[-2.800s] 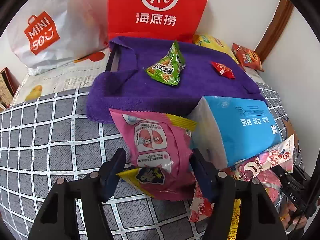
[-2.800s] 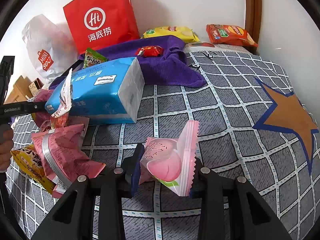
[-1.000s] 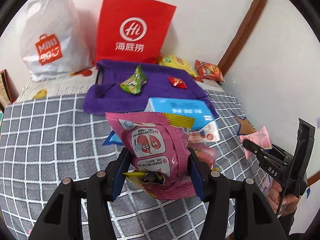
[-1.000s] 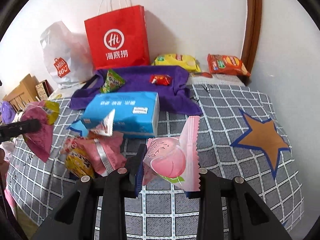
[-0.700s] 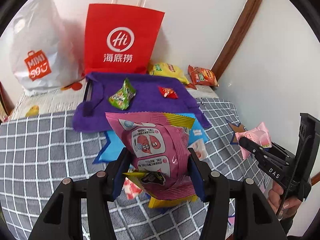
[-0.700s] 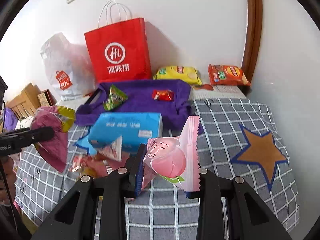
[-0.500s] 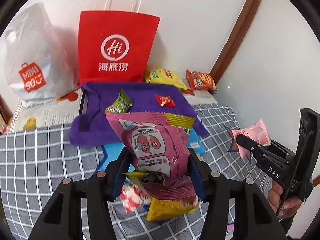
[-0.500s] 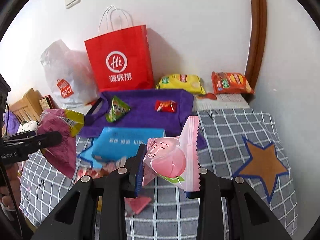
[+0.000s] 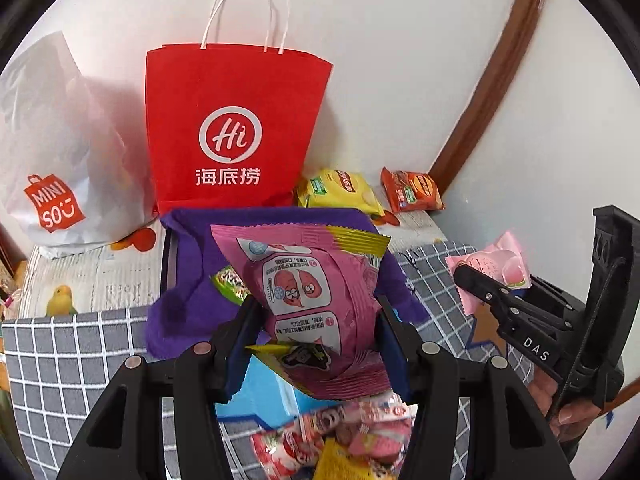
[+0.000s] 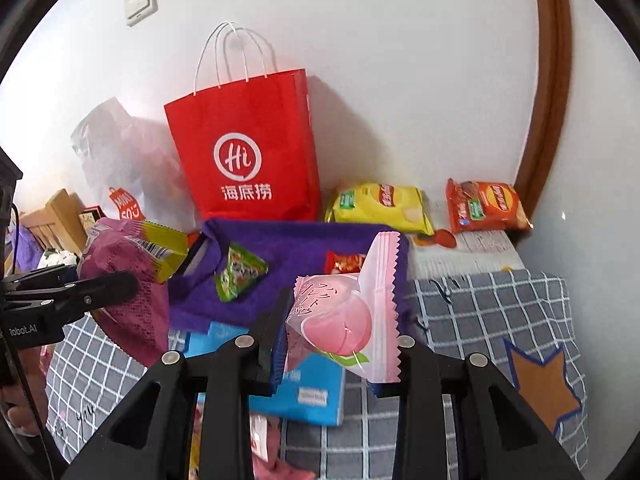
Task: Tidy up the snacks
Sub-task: 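Carry the pink bag and peach candy over the purple towel with both tools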
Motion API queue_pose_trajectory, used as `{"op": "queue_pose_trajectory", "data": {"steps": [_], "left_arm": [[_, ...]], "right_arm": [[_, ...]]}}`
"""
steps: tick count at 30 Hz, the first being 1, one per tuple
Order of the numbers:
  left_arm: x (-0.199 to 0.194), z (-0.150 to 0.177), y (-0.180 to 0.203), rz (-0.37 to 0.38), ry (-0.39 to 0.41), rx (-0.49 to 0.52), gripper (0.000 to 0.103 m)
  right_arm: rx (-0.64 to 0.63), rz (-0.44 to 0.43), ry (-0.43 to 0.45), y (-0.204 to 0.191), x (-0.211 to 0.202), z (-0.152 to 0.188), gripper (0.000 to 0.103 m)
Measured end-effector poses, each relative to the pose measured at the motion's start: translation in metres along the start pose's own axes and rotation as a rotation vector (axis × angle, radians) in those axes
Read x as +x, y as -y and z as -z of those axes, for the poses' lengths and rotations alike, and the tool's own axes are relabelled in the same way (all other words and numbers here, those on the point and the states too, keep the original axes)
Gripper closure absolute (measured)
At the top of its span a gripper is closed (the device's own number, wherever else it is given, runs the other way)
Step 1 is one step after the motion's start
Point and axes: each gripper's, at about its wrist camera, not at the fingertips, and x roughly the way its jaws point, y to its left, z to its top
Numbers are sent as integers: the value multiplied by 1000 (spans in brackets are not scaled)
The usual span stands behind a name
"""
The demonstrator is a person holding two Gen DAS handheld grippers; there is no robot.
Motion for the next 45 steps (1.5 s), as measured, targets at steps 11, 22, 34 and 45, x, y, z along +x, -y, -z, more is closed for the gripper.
{"op": "queue_pose_trajectory", "data": {"steps": [11,22,34,45], "left_arm": [[30,-38,-15,-11,-18,-28,49],[63,-59,-37,-35,-16,-51,49],[106,-50,-62,-8,-113,-85,49],[117,-48,-66,-17,-133,-95,49]], "right_arm": [[-31,-11,39,-10,32,-42,72],[-35,-54,28,-9,76,-69,72],[-44,-39,-102,9,141,-54,72],[-20,-30,-178,26,162,-48,72]]}}
